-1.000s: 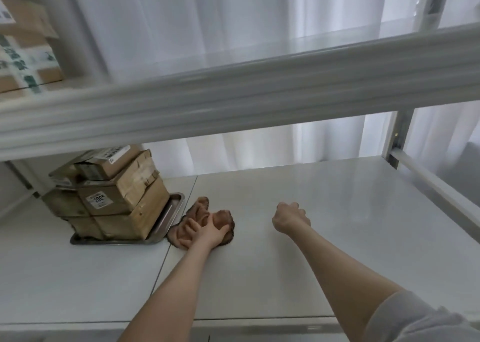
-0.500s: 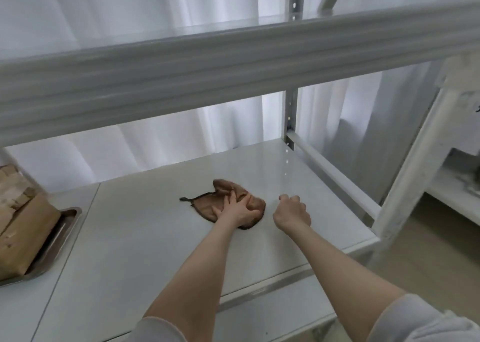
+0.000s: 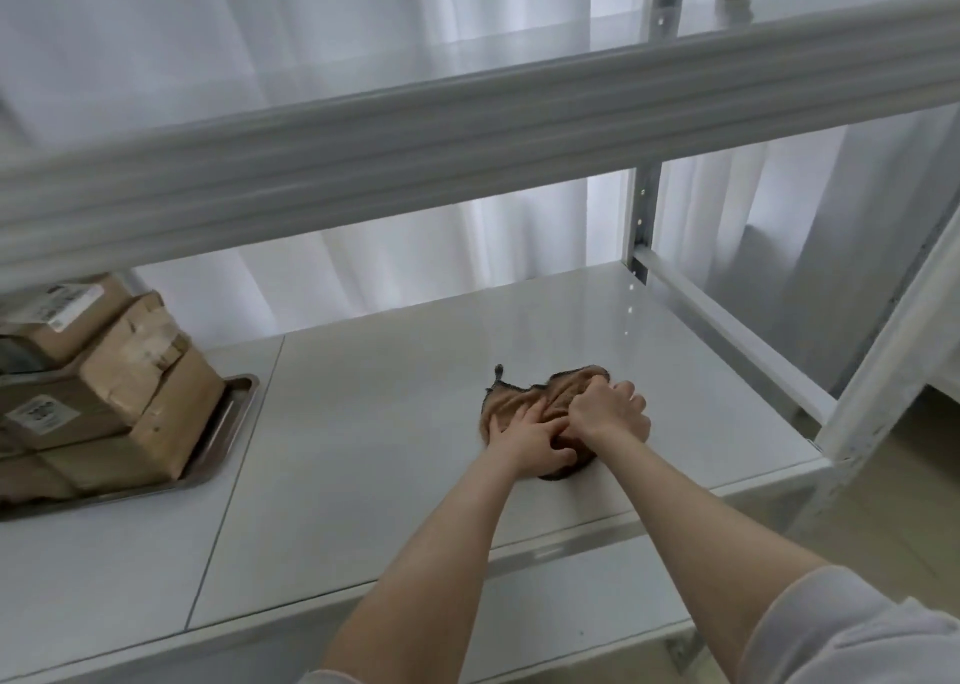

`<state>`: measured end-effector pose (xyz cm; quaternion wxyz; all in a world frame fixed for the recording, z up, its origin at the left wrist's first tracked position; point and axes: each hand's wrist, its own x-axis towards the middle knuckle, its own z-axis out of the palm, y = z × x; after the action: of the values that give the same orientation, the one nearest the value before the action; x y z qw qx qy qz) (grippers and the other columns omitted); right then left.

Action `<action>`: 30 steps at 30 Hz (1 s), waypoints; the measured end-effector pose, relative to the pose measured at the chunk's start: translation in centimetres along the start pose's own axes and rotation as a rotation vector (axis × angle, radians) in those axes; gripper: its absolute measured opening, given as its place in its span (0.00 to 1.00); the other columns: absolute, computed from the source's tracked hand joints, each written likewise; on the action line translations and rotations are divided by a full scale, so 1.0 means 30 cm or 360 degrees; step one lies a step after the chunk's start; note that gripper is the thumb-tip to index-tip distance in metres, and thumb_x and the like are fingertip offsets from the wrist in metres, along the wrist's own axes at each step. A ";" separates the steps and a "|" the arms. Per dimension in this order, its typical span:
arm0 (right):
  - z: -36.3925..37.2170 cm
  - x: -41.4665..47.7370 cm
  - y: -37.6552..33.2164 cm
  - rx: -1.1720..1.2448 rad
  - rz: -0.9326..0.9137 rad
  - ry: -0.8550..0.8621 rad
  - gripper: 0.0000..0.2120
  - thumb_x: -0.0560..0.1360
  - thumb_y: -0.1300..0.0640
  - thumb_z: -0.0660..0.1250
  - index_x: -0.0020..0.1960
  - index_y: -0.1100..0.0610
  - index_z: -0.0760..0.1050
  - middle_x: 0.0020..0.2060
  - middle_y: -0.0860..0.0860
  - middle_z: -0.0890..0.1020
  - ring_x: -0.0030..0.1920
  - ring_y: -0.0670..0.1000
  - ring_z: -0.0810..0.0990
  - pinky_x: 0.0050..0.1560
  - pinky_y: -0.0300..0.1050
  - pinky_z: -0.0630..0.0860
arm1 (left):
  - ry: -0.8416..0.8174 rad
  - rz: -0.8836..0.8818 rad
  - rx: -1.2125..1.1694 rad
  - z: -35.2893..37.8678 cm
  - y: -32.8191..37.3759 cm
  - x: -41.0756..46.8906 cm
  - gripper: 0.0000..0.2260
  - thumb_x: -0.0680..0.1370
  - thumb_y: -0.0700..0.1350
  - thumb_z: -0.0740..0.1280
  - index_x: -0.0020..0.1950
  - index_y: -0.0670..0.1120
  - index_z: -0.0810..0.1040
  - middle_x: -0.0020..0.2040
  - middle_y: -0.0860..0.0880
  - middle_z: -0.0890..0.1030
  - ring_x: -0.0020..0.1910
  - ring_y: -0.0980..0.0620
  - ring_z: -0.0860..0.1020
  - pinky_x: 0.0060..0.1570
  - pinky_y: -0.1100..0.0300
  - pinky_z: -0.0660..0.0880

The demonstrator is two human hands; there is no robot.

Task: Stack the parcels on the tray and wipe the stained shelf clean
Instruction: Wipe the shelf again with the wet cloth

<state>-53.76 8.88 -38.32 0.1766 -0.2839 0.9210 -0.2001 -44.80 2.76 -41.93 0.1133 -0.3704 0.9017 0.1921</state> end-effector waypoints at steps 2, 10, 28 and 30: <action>0.051 -0.060 -0.063 -0.0030 -0.0063 -0.0075 0.20 0.78 0.53 0.53 0.69 0.55 0.67 0.69 0.57 0.65 0.69 0.59 0.63 0.67 0.53 0.64 | 0.0021 -0.0154 -0.0043 -0.005 -0.111 -0.082 0.27 0.77 0.58 0.59 0.75 0.64 0.54 0.79 0.50 0.42 0.77 0.48 0.39 0.69 0.36 0.36; 0.277 -0.350 -0.283 -0.0164 -0.0444 -0.0306 0.19 0.79 0.55 0.52 0.69 0.55 0.66 0.69 0.59 0.65 0.68 0.60 0.64 0.65 0.52 0.65 | 0.0150 -0.0792 -0.0276 0.012 -0.506 -0.438 0.31 0.76 0.63 0.57 0.75 0.65 0.46 0.78 0.47 0.37 0.77 0.45 0.37 0.69 0.33 0.38; 0.062 -0.142 -0.011 -0.0072 -0.0475 -0.0277 0.18 0.80 0.55 0.52 0.68 0.56 0.69 0.67 0.58 0.66 0.67 0.60 0.65 0.64 0.52 0.66 | 0.0093 -0.0801 -0.0252 0.039 -0.141 -0.287 0.32 0.77 0.62 0.54 0.77 0.61 0.43 0.78 0.46 0.35 0.76 0.43 0.36 0.68 0.31 0.38; -0.004 -0.063 0.072 0.0028 -0.0452 -0.0219 0.18 0.80 0.56 0.52 0.68 0.56 0.69 0.67 0.58 0.67 0.67 0.59 0.65 0.63 0.52 0.67 | 0.0074 -0.0694 -0.0210 0.038 -0.029 -0.194 0.32 0.77 0.62 0.54 0.77 0.61 0.43 0.77 0.47 0.35 0.76 0.43 0.36 0.68 0.31 0.38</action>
<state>-53.33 11.66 -38.83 0.2118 -0.4226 0.8555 -0.2112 -40.04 6.30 -41.17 0.1069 -0.5675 0.7881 0.2131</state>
